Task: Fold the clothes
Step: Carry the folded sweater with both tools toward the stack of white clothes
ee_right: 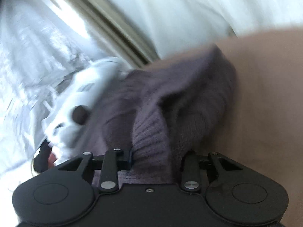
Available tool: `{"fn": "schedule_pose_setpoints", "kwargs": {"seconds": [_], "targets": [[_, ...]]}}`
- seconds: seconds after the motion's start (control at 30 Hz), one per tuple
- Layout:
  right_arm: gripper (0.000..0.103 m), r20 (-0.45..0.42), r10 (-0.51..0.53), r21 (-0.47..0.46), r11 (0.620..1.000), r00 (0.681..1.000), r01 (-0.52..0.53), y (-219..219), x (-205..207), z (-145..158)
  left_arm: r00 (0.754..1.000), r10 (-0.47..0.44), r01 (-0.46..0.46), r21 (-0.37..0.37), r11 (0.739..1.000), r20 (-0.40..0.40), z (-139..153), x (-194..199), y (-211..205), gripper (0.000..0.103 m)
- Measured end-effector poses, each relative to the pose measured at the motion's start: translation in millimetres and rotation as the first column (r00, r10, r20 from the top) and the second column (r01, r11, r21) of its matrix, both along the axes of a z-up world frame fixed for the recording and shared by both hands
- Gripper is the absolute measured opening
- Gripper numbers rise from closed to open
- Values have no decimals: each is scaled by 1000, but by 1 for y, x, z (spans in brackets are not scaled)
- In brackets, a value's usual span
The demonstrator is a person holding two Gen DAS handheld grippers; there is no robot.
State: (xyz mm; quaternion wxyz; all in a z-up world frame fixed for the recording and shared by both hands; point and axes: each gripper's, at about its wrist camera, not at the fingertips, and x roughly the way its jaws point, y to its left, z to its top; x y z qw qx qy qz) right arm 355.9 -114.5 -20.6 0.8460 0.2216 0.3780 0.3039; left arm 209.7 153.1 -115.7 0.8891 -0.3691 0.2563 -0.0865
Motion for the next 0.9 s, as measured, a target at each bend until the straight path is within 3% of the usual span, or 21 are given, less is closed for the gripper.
{"fn": "schedule_pose_setpoints", "kwargs": {"seconds": [0.1,0.13,0.2,0.27,0.33,0.4,0.43,0.5,0.53,0.6,0.63,0.67,0.7,0.73,0.83,0.9], "targets": [[36,-2,13,25,1000,1000,-13,2,-29,27,1000,-7,3,111,994,28,42,-16,0,26],[36,-11,16,2,1000,1000,-16,3,-41,31,1000,-9,7,104,995,21,54,-23,6,26],[43,-37,36,-61,997,999,-38,6,-66,33,1000,-3,3,21,1000,-14,62,-44,29,26],[56,-109,52,-47,997,993,-57,6,-83,19,998,2,-4,-40,999,-57,51,-61,44,26],[57,-181,29,18,999,983,-27,-5,-95,-9,994,-9,2,-62,998,-111,29,-75,56,28],[59,-255,-68,115,988,964,101,-24,-105,-38,984,10,-33,-126,992,-178,-1,-82,67,33],[62,-281,-106,177,971,954,160,-34,-109,-49,983,19,-54,-185,981,-183,-11,-80,71,34],[71,-301,-154,291,925,941,245,-48,-110,-64,987,14,-56,-257,965,-163,-19,-75,74,45],[79,-297,-179,303,914,938,270,-52,-107,-68,988,6,-44,-249,967,-153,-19,-72,72,50],[80,-272,-236,280,908,933,312,-52,-91,-71,989,-23,-3,-180,984,-145,-18,-61,61,61],[81,-261,-252,270,908,932,321,-46,-80,-72,987,-46,23,-154,988,-153,-19,-55,55,60],[82,-253,-259,263,909,932,324,-39,-68,-73,986,-66,39,-173,984,-151,-22,-53,49,49],[76,-225,-253,230,925,941,304,-27,-58,-70,987,-81,50,-213,976,-142,-26,-51,43,31],[47,-180,-234,173,949,955,265,-11,-51,-63,988,-82,56,-186,981,-132,-22,-50,38,31],[41,-61,-190,34,981,980,192,24,-44,-33,994,-60,64,33,997,-89,13,-51,22,26],[39,11,-155,-18,988,988,155,33,-53,-2,997,-51,55,71,996,-53,36,-58,22,26]]}}
